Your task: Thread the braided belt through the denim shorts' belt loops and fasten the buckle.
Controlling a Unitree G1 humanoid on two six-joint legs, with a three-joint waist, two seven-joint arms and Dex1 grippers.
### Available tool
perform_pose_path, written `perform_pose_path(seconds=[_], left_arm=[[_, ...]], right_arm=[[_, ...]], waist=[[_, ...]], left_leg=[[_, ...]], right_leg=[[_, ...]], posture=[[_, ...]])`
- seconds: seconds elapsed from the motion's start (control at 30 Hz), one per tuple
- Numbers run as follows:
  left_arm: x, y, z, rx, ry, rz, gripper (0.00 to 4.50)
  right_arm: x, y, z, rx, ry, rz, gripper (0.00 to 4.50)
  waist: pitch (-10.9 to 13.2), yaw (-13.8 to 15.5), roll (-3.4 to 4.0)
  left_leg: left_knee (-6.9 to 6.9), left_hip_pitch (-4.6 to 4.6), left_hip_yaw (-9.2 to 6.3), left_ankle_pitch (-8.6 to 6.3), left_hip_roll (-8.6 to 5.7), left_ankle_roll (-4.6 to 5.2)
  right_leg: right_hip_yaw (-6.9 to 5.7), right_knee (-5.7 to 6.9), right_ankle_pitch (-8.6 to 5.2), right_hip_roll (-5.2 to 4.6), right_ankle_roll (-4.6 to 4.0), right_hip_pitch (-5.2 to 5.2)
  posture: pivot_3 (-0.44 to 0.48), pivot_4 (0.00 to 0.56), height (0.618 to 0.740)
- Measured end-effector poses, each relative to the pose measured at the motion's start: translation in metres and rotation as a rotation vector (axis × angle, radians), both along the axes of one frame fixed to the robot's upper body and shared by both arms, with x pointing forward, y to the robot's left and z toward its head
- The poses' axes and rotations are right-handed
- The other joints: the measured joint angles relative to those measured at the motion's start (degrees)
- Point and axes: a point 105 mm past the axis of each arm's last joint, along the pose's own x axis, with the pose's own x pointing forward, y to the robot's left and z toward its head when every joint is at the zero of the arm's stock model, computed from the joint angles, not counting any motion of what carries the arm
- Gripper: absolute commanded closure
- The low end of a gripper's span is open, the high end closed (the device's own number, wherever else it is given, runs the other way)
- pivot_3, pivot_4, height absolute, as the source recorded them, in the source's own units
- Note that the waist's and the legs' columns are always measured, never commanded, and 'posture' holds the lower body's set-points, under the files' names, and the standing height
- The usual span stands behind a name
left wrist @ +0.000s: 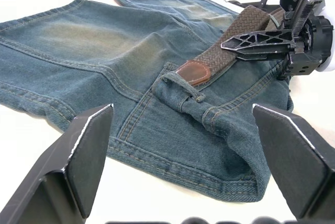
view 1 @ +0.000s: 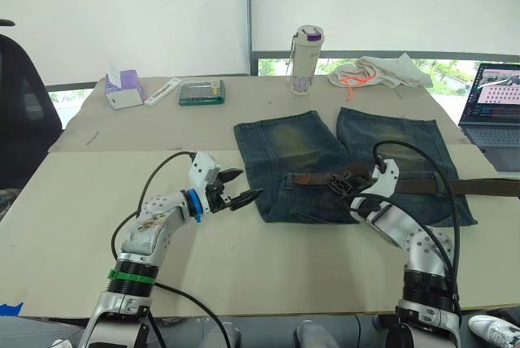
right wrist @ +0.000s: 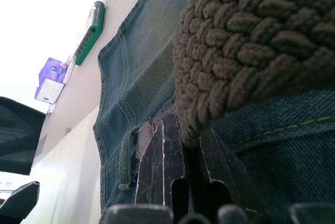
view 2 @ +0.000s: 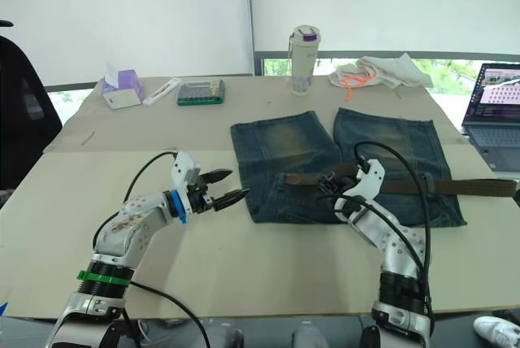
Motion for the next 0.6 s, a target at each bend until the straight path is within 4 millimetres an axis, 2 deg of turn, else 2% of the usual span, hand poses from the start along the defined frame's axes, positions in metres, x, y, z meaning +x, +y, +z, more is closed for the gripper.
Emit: perform_pose_path(seconds=[0.27,0.4,0.6], left_arm=[[0.001,-0.005,-0.001,-0.022,0.006,0.004,0.02],[0.002,-0.006,-0.002,-0.033,0.019,0.021,0.02],[0.005,-0.011,-0.008,-0.126,0.106,0.069,0.02]], right_arm=[[0.003,0.043,-0.004,0.014,0.027,0.111,4.5],[0.006,0.05,-0.005,-0.003,0.031,0.125,4.5],[0.012,0.07,-0.002,0.035,0.003,0.148,4.5]], waist=[[0.0,-1.05,0.0],[0.0,-1.64,0.0],[0.0,-2.27,0.0]], left_leg=[[-0.1,0.03,-0.03,0.0,0.06,0.0],[-0.09,0.05,-0.04,0.0,0.05,0.0],[-0.21,0.15,-0.02,0.0,0.16,0.0]], right_leg=[[0.0,0.07,0.0,0.08,-0.01,-0.1],[0.0,0.07,0.0,0.07,-0.01,-0.08],[0.0,0.12,0.0,0.16,-0.01,-0.12]], posture=[[0.0,0.15,0.74],[0.0,0.15,0.74],[0.0,0.15,0.74]])
